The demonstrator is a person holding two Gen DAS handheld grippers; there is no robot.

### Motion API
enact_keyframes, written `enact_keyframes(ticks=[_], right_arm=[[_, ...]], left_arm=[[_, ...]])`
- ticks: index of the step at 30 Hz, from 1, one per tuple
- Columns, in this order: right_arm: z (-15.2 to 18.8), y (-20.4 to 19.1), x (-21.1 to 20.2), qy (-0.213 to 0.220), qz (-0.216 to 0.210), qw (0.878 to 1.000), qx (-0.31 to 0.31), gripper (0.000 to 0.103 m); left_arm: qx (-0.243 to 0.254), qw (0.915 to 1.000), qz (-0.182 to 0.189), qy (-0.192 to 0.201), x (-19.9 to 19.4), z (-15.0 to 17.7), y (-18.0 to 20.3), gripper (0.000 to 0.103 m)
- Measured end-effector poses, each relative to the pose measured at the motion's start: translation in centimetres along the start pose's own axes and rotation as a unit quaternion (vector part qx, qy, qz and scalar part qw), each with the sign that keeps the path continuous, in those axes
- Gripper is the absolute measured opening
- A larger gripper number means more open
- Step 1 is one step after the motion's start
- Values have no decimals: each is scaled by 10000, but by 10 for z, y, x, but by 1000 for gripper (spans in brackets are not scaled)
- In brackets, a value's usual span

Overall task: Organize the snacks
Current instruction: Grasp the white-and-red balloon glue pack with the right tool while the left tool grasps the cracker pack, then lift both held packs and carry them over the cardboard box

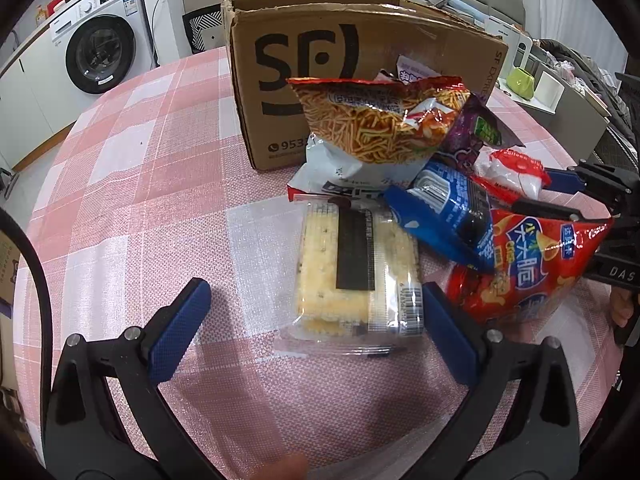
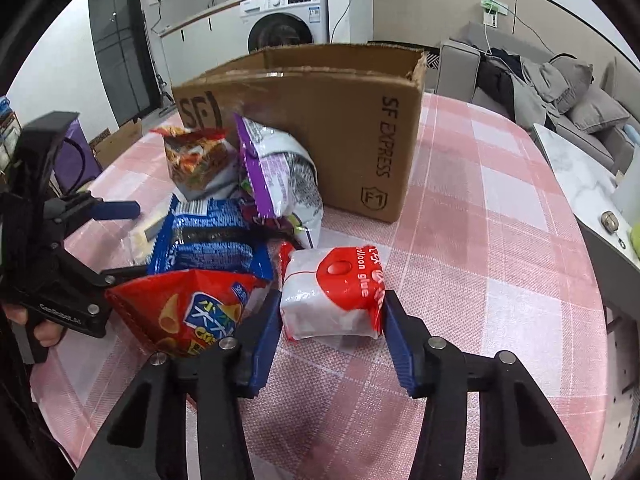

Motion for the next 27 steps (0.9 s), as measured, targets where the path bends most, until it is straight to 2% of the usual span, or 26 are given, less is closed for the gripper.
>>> enact_keyframes(ticks=[5, 7, 10, 12, 27], right_arm=[[-2, 3, -6, 76, 34, 10000, 51, 50], [-2, 3, -7, 106, 34, 9999, 57, 50], [-2, 2, -8, 129, 41, 9999, 38, 50], [-3, 3, -8, 141, 44, 9999, 40, 50], [-2, 7, -17, 266, 81, 9996, 91, 49]], left_arm=[[14, 10000, 41, 2, -2, 1, 0, 101], [7, 9999, 119, 47, -4, 2, 2, 96], [110, 9995, 283, 129, -9, 3, 7, 77], [184, 9991, 338, 171, -12, 3, 11, 58], [75, 9978, 605, 252, -24, -1, 14, 55]])
Point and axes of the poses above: each gripper's, at about its wrist camera, not at the fingertips, and x roughly the way its jaws point, y to its right, z to its underside, the point moved 5 cm from there along x, roughly the way its jaws point, and after that the axes turned 10 degrees about -x, right-handed, at the moved point
